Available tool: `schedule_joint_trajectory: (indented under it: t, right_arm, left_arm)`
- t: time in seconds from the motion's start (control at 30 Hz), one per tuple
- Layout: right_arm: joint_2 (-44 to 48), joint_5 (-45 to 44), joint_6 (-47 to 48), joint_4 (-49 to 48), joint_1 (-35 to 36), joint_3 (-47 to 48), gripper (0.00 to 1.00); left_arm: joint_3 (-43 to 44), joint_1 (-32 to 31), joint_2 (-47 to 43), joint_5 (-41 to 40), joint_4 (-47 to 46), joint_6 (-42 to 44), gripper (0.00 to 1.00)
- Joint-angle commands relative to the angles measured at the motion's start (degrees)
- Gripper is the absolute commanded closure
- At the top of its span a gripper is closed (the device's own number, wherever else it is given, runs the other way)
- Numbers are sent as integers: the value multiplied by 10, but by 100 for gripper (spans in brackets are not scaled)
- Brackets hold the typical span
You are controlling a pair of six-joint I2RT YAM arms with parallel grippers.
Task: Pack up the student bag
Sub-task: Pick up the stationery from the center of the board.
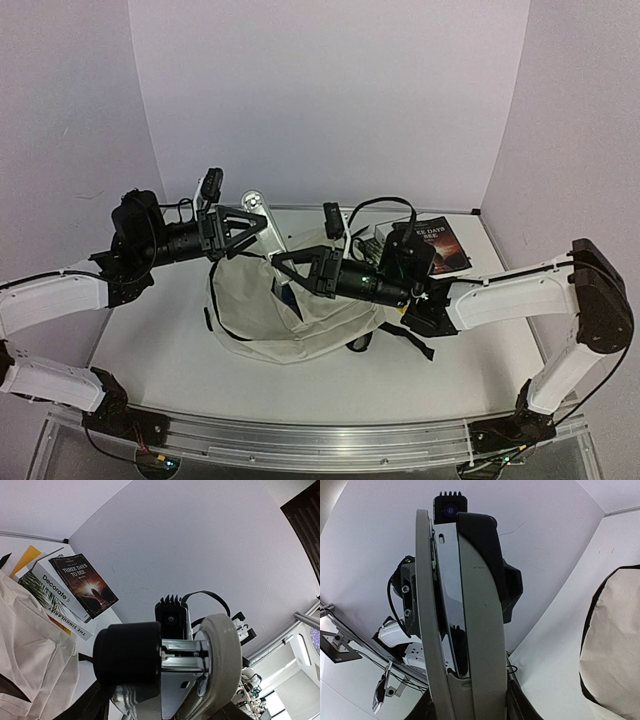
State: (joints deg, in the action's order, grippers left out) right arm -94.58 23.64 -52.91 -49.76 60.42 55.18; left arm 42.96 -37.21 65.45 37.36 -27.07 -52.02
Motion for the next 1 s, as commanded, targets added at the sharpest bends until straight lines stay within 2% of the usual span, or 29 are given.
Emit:
schedule_joint_trajectory:
  t: [0.0,0.2,0.27,0.33,0.43,0.5,0.6,0.77,0.97]
  right_arm:
    - [3,4,-1,-89,2,14,100]
    - [0,-4,3,-81,3,10,100]
    - [4,-13,13,-68,2,7,93]
    - [10,-23,26,-47,2,6,89]
    - [23,-45,53,-2,2,5,70]
    - [35,-69,74,43,2,7,60]
    - [54,-100,111,111,2,13,30]
    - [64,-150,160,209,2,32,15]
    - [12,-268,216,393,3,120,13]
  left_arm:
    - [3,-2,3,0,-33,-12,44]
    - [5,-2,17,-6,-50,-33,62]
    - [4,-2,19,-13,-44,-35,65]
    - [6,-2,20,-23,-32,-35,67]
    - [10,-2,15,-48,5,-32,72]
    - [21,-1,10,-75,62,-17,74]
    - [41,6,2,-122,153,2,76]
    - [38,60,-12,-133,218,-2,76]
    - [16,127,-10,-115,259,-4,76]
